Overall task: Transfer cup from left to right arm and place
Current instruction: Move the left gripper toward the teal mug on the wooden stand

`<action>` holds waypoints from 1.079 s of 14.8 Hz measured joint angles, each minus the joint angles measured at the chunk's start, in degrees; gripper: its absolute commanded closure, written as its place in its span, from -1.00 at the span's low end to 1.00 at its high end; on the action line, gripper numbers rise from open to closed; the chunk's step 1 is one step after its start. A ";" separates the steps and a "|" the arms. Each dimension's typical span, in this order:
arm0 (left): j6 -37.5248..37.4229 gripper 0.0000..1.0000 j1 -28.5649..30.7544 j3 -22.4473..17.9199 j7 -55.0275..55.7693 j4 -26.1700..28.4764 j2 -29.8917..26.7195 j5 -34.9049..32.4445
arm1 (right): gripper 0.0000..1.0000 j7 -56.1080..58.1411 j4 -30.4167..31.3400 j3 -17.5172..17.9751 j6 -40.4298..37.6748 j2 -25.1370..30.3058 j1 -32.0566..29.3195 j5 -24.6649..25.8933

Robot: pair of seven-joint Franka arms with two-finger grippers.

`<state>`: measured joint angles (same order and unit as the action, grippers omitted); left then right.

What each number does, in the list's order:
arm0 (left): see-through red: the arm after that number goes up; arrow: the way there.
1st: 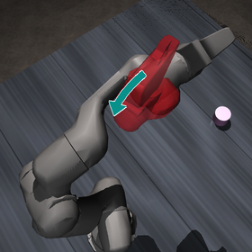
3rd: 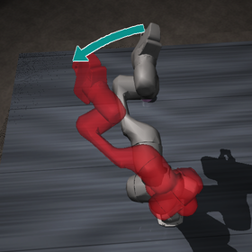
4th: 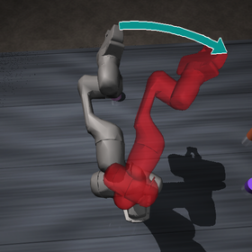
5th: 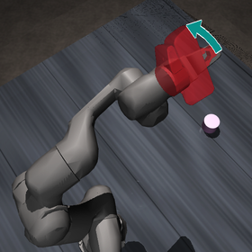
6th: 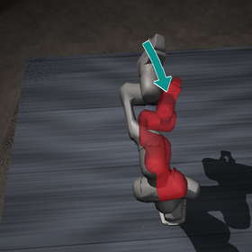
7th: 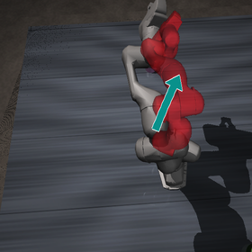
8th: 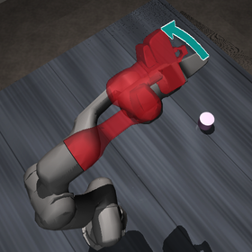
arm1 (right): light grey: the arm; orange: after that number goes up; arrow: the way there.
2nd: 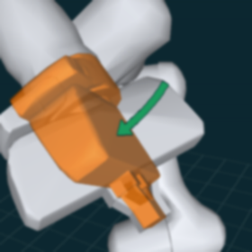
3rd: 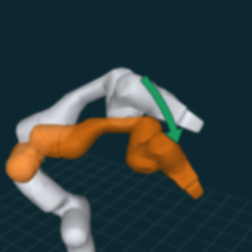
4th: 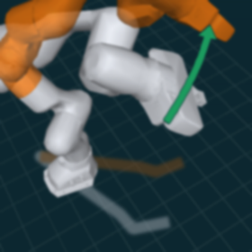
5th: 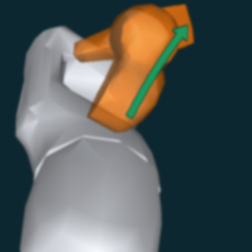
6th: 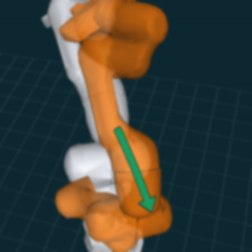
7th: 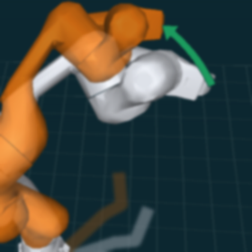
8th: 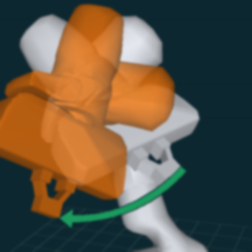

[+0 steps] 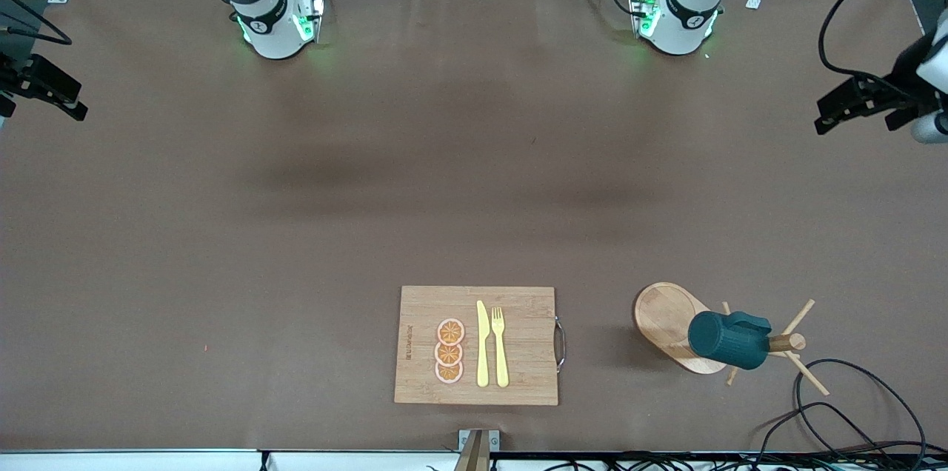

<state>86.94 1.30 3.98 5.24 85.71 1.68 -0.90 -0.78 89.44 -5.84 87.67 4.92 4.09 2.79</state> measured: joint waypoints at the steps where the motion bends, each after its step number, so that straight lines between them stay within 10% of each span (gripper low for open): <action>1: 0.99 -1.00 0.42 -0.06 0.00 -0.44 1.34 0.44 | -1.00 0.00 0.00 0.00 0.00 0.00 0.00 0.00; 16: 19.56 -1.00 -0.49 0.19 29.26 -1.59 13.15 1.15 | -1.00 0.03 0.20 0.02 0.07 0.00 0.00 0.00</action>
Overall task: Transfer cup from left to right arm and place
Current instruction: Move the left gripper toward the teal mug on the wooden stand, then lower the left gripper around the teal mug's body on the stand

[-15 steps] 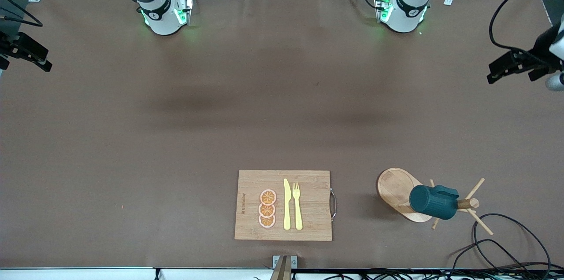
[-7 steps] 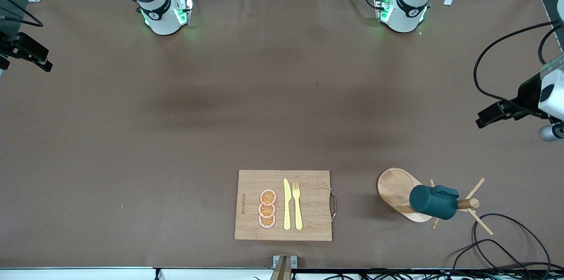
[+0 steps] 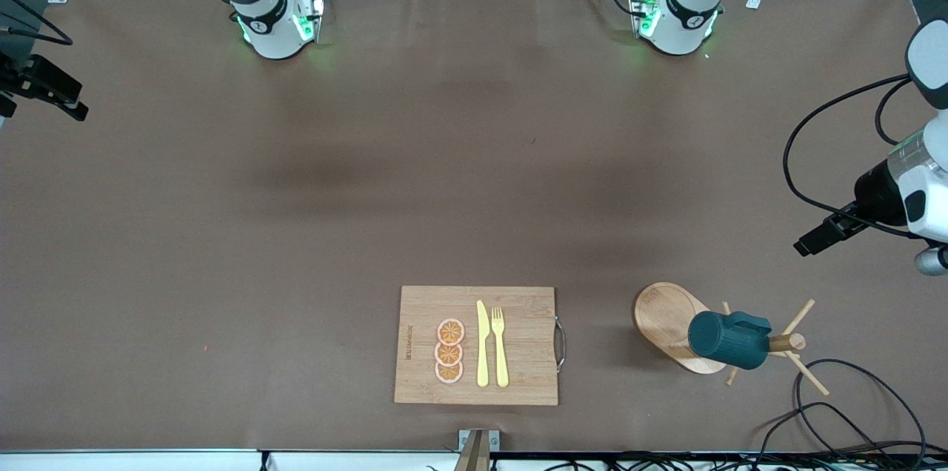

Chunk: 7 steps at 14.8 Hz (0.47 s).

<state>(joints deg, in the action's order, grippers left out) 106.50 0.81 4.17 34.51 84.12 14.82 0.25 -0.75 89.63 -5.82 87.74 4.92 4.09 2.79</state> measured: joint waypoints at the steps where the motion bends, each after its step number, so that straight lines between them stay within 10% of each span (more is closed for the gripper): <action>1: 0.74 -1.00 0.01 0.01 2.39 0.06 0.61 0.10 | -1.00 0.00 0.17 0.00 0.16 0.00 0.00 0.00; 7: 11.27 -1.00 0.61 -0.02 13.63 2.24 4.25 10.12 | -1.00 0.01 0.41 0.01 0.35 0.00 0.00 0.00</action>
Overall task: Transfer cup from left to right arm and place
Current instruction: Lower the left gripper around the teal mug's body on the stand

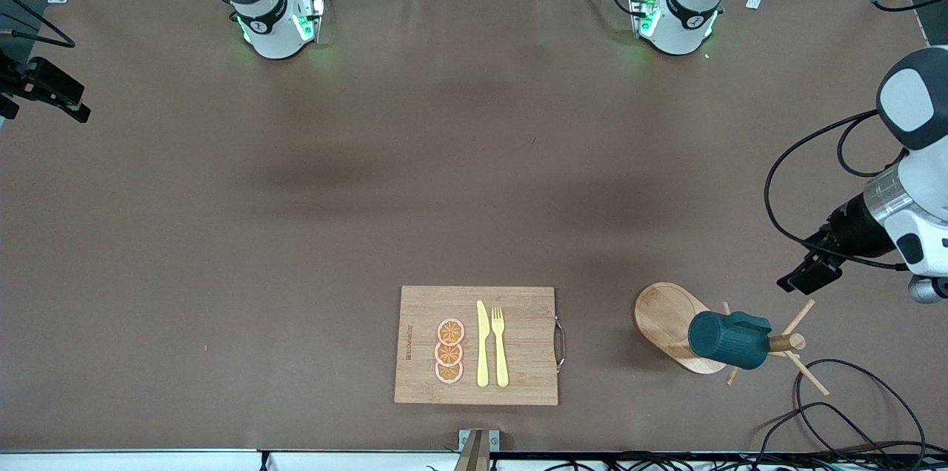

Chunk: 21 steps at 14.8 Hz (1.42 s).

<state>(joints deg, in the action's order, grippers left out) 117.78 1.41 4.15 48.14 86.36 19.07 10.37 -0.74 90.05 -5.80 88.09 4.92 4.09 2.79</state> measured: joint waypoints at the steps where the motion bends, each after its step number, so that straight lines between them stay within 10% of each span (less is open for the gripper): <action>1: 1.91 -1.00 0.04 0.00 2.09 0.02 0.62 1.96 | -1.00 0.00 0.01 0.00 0.01 0.00 0.00 0.00; 21: 13.33 -1.00 -0.24 0.24 14.53 -4.06 13.26 19.15 | -1.00 0.03 0.11 0.10 0.10 0.00 0.04 0.00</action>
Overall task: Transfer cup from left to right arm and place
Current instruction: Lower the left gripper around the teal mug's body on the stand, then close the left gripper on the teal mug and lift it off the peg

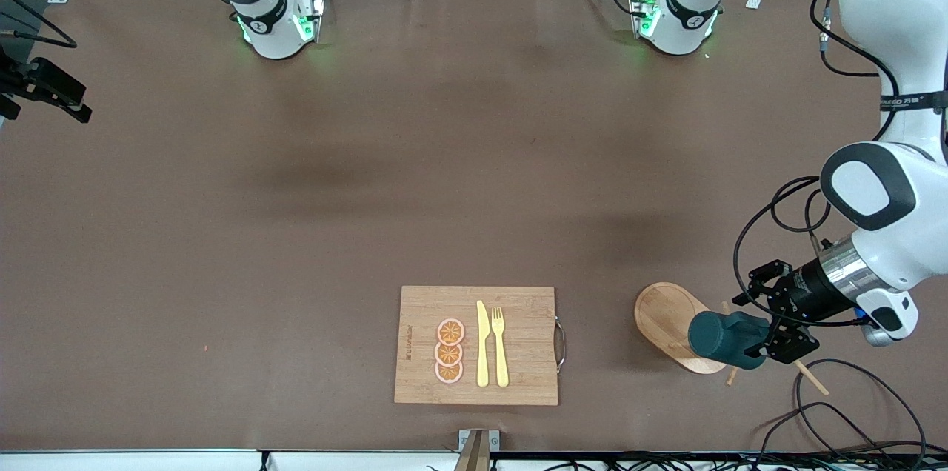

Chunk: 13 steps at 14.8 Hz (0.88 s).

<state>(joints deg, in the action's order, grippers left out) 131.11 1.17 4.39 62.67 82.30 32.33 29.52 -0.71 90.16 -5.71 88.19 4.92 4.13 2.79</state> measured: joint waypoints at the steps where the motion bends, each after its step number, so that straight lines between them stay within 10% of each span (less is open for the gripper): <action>1: 0.11 -1.00 -0.10 0.01 0.00 -0.01 0.22 0.25 | -1.00 0.00 0.00 0.00 0.01 0.00 0.00 0.00; 13: 3.16 -1.00 -0.61 0.13 -0.78 -0.22 2.65 0.44 | -1.00 0.01 0.01 0.03 0.08 0.00 0.01 0.00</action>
<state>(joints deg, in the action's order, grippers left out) 134.27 0.56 4.51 61.88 82.08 34.98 29.97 -0.70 90.16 -5.68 88.27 4.92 4.14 2.79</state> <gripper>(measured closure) 0.000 0.000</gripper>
